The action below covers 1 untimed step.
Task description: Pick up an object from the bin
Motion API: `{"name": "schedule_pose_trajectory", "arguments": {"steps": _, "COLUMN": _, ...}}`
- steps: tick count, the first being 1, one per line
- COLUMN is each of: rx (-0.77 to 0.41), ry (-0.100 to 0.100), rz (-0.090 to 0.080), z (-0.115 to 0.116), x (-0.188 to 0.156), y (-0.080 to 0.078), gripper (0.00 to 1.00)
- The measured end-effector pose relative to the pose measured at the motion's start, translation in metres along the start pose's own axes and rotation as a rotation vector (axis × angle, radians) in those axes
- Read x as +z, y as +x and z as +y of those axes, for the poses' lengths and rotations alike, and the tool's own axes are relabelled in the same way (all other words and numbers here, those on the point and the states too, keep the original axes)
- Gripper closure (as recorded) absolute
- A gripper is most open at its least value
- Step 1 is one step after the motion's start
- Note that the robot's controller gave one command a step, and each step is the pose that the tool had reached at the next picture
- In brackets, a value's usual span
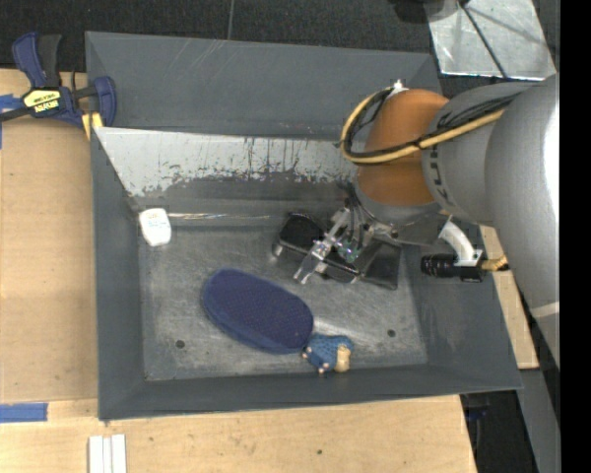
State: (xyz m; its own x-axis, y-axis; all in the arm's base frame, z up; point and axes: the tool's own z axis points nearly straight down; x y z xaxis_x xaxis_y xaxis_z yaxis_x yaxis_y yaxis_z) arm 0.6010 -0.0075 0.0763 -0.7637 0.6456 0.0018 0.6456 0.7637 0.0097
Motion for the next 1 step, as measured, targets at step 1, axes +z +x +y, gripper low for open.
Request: {"name": "schedule_pose_trajectory", "arguments": {"steps": 1, "rx": -0.004, "ry": 0.003, "rz": 0.000, "z": -0.0006, "x": -0.0015, "y": -0.0003, "gripper": 1.00}}
